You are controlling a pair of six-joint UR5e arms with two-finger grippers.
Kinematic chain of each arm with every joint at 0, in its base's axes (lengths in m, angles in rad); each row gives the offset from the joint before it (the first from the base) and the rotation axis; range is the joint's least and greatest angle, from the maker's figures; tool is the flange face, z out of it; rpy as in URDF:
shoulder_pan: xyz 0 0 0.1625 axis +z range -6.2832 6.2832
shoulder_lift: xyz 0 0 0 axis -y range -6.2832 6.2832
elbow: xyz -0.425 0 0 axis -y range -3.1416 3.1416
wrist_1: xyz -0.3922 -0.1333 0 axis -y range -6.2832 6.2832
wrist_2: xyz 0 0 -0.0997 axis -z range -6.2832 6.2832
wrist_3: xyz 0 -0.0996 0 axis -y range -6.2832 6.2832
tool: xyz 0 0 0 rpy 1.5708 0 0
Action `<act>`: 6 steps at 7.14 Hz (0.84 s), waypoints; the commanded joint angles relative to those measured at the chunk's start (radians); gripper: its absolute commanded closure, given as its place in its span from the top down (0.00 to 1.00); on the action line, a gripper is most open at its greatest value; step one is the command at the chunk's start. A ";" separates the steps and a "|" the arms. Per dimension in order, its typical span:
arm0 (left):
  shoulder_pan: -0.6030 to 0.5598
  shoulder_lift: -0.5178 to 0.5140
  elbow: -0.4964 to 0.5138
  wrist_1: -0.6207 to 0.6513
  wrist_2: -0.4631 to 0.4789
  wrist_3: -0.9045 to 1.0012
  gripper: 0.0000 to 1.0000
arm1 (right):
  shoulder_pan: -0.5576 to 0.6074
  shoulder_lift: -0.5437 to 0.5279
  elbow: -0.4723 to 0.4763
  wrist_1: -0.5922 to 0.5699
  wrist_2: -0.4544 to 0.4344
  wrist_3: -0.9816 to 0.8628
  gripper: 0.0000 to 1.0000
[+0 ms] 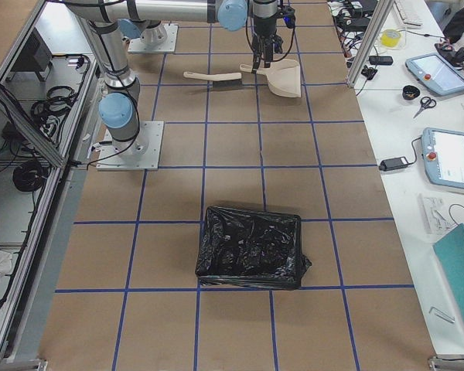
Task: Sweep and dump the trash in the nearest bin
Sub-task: 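Set empty dustpan down with left gripper while right gripper rises to rest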
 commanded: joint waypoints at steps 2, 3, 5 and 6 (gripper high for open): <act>-0.002 -0.008 0.002 0.006 -0.003 -0.006 0.00 | 0.000 -0.012 0.014 0.000 -0.007 -0.001 1.00; -0.003 -0.011 0.002 0.006 -0.004 -0.008 0.00 | 0.000 -0.017 0.016 0.001 -0.015 -0.001 1.00; -0.003 -0.025 0.037 0.003 -0.035 -0.020 0.00 | 0.000 -0.017 0.025 0.000 -0.041 -0.017 1.00; -0.003 -0.035 0.052 0.003 -0.036 -0.020 0.00 | 0.000 -0.017 0.025 -0.002 -0.042 -0.018 1.00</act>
